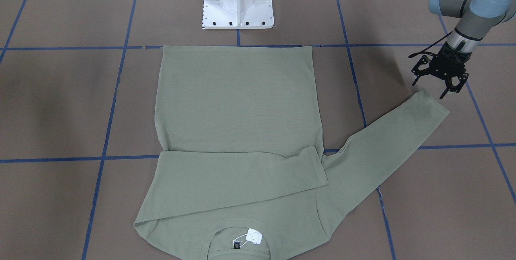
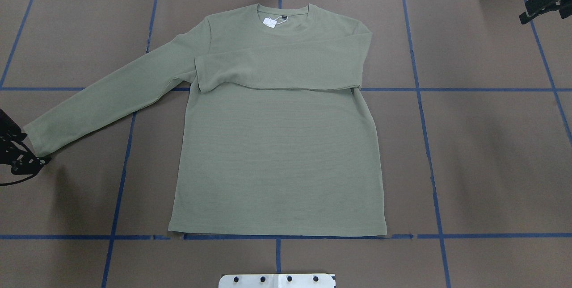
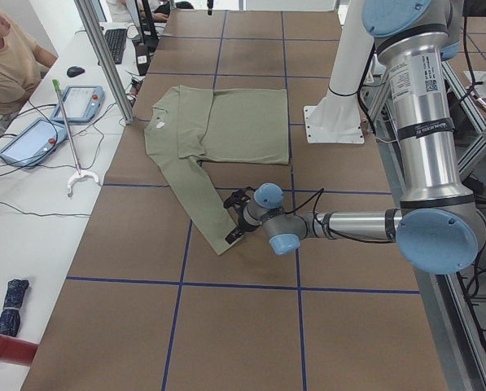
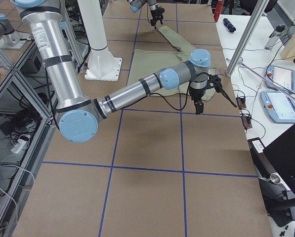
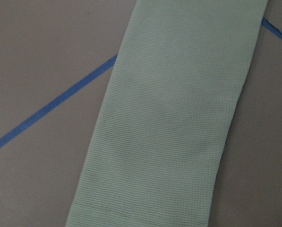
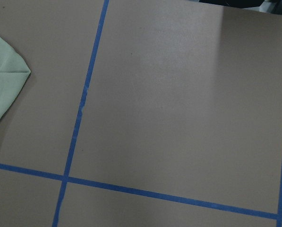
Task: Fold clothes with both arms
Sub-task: 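Release the sleeve and raise the right gripper while the left gripper grasps the other cuff, then lift the other sleeve with the left gripper and fold it across the chest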
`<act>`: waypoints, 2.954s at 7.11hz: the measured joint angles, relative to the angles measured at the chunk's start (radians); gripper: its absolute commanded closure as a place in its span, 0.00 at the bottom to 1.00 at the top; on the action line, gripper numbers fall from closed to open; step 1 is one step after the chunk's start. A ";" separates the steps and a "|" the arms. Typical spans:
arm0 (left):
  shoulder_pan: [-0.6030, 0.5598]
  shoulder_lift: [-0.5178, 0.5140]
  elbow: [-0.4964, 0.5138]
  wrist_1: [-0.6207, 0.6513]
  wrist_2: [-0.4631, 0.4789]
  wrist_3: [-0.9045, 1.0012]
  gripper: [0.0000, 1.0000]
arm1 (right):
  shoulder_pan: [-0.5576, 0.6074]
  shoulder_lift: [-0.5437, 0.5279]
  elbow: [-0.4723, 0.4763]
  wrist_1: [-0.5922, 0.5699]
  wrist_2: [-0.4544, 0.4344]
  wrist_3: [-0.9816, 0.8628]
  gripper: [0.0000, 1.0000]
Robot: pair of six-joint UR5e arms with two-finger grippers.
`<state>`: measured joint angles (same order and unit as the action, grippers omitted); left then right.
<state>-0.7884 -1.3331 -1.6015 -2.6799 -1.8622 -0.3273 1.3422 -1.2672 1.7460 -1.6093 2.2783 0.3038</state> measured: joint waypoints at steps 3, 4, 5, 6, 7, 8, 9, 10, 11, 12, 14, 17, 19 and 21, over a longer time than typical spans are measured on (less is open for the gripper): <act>0.014 0.001 0.003 0.000 0.007 0.006 1.00 | 0.000 -0.003 0.001 0.000 -0.001 0.000 0.00; 0.015 0.003 0.004 0.000 0.008 0.006 1.00 | 0.000 -0.003 0.002 0.000 -0.001 0.001 0.00; 0.015 0.005 0.002 0.000 0.008 0.007 1.00 | 0.000 -0.003 0.002 0.000 -0.001 0.003 0.00; 0.014 0.006 -0.004 -0.001 0.005 0.008 1.00 | 0.000 -0.003 0.002 0.000 -0.002 0.004 0.00; 0.010 0.004 -0.018 0.001 -0.007 0.008 1.00 | 0.000 -0.003 0.002 0.000 -0.002 0.004 0.00; -0.005 -0.006 -0.040 0.003 -0.026 0.008 1.00 | 0.000 -0.006 0.001 0.000 -0.002 0.002 0.00; -0.048 -0.042 -0.058 0.014 -0.040 0.007 1.00 | 0.001 -0.015 0.000 0.000 -0.002 0.001 0.00; -0.113 -0.136 -0.067 0.076 -0.048 0.002 1.00 | 0.003 -0.029 -0.001 0.000 -0.003 0.000 0.00; -0.157 -0.248 -0.070 0.185 -0.050 -0.005 1.00 | 0.005 -0.042 -0.003 0.000 -0.004 -0.001 0.00; -0.179 -0.376 -0.070 0.318 -0.050 -0.024 1.00 | 0.007 -0.058 -0.005 0.000 -0.007 -0.003 0.00; -0.185 -0.646 -0.049 0.562 -0.048 -0.161 1.00 | 0.012 -0.083 -0.007 0.000 -0.012 -0.027 0.00; -0.113 -1.031 0.135 0.681 -0.025 -0.491 1.00 | 0.020 -0.096 -0.008 0.000 -0.014 -0.048 0.00; 0.005 -1.239 0.316 0.664 0.082 -0.646 1.00 | 0.023 -0.096 -0.009 0.000 -0.014 -0.049 0.00; 0.125 -1.305 0.406 0.568 0.199 -0.682 1.00 | 0.024 -0.099 -0.009 0.000 -0.015 -0.047 0.00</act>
<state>-0.6638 -2.6382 -1.1956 -2.1115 -1.6634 -1.0097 1.3663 -1.3657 1.7366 -1.6092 2.2629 0.2573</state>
